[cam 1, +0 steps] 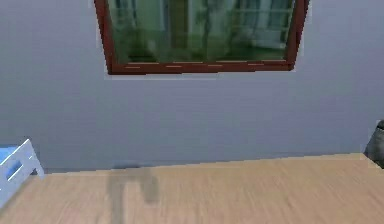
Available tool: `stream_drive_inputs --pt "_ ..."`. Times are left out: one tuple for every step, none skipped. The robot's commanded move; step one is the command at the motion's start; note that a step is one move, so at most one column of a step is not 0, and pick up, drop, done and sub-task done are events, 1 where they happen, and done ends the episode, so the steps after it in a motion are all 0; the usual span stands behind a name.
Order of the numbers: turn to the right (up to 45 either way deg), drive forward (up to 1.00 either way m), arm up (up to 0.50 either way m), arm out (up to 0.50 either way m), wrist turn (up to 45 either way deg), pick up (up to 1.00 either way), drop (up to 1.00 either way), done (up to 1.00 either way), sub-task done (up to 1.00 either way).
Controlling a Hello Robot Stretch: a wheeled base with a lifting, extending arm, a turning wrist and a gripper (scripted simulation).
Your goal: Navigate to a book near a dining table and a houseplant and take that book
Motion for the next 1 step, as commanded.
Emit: stream_drive_inputs --pt "45.0 0.00 0.00 0.00 0.0 0.00 0.00 0.00 0.00"
